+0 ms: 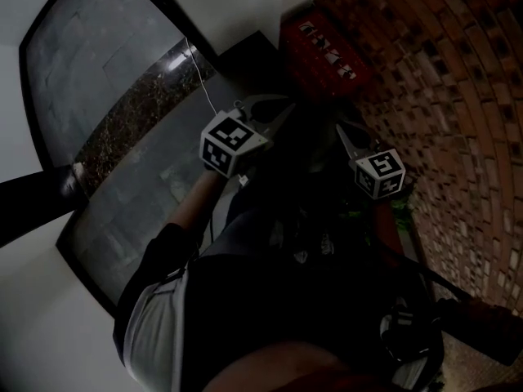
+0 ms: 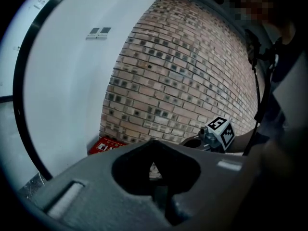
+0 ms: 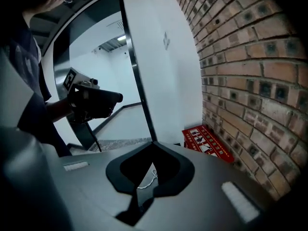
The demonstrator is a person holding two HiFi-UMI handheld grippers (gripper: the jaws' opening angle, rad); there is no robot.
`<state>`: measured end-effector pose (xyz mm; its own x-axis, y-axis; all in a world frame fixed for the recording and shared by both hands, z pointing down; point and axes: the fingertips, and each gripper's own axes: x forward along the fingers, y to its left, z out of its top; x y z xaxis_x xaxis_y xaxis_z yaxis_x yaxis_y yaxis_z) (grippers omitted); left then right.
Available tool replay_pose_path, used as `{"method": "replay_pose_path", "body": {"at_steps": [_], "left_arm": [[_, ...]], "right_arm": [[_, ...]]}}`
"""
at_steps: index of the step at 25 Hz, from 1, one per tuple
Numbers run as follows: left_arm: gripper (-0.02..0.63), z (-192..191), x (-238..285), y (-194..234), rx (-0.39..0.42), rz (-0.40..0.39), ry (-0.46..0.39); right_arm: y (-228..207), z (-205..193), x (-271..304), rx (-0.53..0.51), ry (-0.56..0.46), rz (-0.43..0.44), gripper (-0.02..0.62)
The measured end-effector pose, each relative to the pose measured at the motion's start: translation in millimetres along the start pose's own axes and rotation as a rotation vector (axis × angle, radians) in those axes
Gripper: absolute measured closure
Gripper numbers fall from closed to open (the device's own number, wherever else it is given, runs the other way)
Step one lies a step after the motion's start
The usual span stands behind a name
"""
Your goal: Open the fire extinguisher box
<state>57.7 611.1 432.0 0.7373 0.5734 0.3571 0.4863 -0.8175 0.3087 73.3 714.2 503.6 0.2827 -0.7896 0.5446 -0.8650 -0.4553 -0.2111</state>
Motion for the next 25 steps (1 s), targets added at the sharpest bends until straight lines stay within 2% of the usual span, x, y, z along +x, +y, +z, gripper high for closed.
{"method": "replay_pose_path", "body": {"at_steps": [5,12,18,22,24,25], "left_arm": [[0.607,0.2,-0.3,24.7,-0.030,-0.001,-0.001],[0.607,2.3,16.1,46.7,-0.047,0.001,0.021],[0.607,10.9,42.0,65.8,-0.039,0.036,0.072],[0.607,27.6,68.5,77.0,-0.014,0.053,0.106],[0.607,37.3,81.6,79.9,0.002,0.059,0.117],[0.607,41.9,88.2,80.5,0.009,0.060,0.119]], "right_arm": [[-2.3,-6.9,17.1,-0.077,0.104,-0.020,0.597],[-36.1,-10.8,37.5,0.010,0.146,-0.080,0.597],[-85.0,-30.4,59.0,0.001,0.175,-0.120,0.597],[-116.2,-40.5,82.6,0.027,0.235,-0.089,0.597],[-127.9,-43.2,95.6,-0.008,0.254,-0.076,0.597],[-133.8,-44.7,101.4,-0.037,0.266,-0.073,0.576]]}}
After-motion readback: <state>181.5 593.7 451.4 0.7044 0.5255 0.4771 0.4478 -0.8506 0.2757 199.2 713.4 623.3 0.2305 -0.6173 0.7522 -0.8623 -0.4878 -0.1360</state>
